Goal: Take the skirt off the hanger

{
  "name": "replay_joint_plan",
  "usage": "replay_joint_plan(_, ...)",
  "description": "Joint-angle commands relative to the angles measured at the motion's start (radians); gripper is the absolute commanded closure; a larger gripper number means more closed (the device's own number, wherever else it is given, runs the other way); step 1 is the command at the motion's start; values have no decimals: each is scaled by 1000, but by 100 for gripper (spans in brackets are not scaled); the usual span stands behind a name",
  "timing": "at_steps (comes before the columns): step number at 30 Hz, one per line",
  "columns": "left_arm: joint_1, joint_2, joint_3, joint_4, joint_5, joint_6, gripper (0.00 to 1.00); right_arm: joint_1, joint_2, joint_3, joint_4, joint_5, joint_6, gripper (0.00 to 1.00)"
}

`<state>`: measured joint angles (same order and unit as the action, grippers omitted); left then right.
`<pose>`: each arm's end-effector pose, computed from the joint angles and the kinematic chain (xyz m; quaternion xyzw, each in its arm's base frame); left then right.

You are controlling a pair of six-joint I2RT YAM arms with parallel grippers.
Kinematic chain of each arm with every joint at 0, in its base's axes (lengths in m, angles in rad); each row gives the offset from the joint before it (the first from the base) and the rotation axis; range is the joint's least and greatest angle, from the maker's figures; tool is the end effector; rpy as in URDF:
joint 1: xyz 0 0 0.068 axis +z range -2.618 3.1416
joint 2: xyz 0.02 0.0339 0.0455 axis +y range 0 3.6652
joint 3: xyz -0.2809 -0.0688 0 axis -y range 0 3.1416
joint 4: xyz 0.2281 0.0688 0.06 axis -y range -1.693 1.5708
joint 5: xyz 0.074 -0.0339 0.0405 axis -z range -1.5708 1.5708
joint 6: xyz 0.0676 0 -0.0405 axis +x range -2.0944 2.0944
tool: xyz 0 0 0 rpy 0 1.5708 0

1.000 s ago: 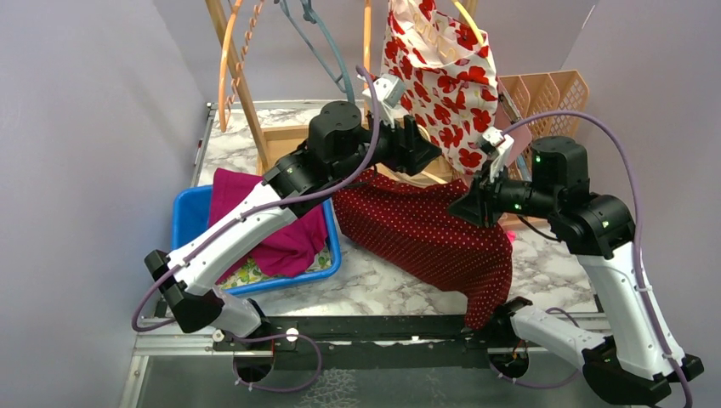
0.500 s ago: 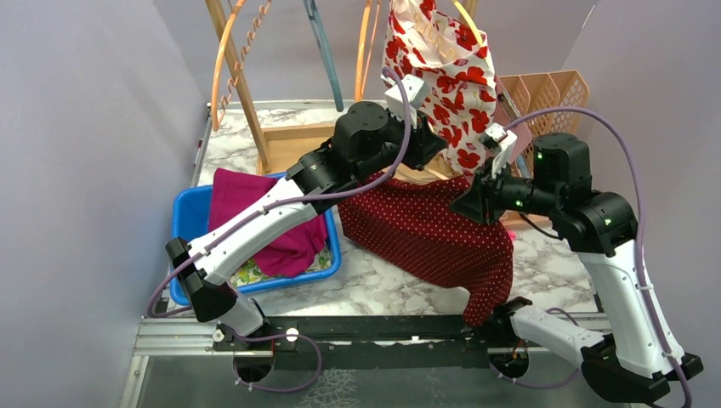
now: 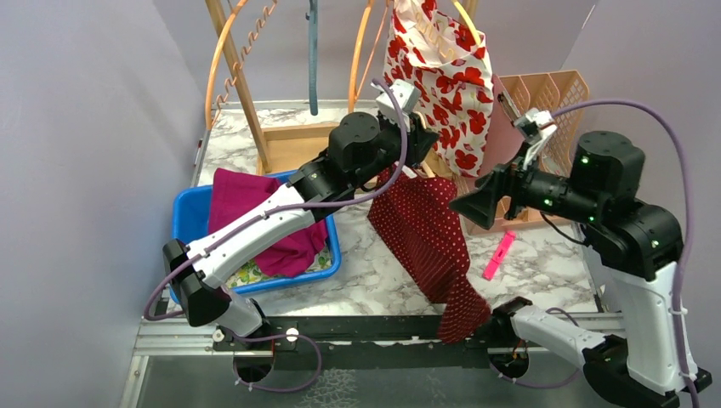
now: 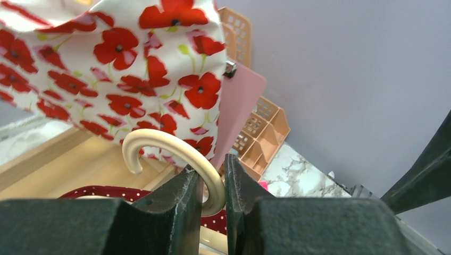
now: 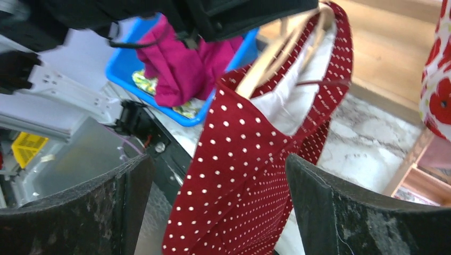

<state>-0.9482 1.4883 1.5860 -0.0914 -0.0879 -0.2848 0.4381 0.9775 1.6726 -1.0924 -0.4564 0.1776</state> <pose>0.2144 -0.2885 0.4763 0.1999 0.6760 -0.3845 0.5961 0.0996 0.0795 0.4865 -0.2295 0.7880 0.3429 0.4569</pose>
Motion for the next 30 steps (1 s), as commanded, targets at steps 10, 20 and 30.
replay_joint_plan(10, 121, -185, -135, 365, 458, -29, 100, 1, 181, 131, 43, 241, 253, 0)
replay_joint_plan(20, 173, -216, -167, 385, 710, -169, 100, 1, 277, 88, 64, 294, 201, 25)
replay_joint_plan(30, 173, -226, -149, 342, 695, -198, 100, -1, 316, 96, -25, 454, 117, 44)
